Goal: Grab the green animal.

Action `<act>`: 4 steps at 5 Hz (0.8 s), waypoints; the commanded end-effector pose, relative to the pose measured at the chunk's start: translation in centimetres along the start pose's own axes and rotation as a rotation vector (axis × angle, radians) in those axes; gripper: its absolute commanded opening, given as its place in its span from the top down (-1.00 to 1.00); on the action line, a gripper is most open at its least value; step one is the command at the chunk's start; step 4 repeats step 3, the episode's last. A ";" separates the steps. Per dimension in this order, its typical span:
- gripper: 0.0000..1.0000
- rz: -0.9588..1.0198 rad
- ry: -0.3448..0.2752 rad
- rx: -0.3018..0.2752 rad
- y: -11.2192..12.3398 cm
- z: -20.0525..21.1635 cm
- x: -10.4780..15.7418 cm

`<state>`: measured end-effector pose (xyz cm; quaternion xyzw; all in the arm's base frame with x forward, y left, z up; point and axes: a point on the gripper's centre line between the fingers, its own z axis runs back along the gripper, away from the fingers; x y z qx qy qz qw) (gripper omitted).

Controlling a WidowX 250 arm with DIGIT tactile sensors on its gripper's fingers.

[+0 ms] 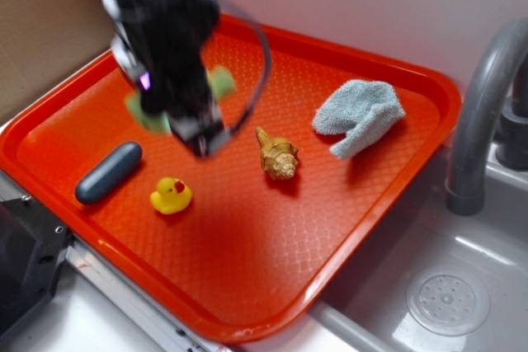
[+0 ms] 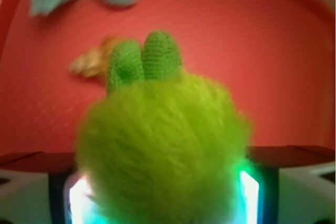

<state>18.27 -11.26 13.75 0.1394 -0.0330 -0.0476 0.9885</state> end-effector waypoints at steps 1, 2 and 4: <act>1.00 0.354 -0.084 -0.021 6.6 7.2 0.1; 1.00 0.425 -0.116 -0.080 8.8 7.6 0.0; 1.00 0.483 -0.118 -0.156 9.8 7.1 -0.2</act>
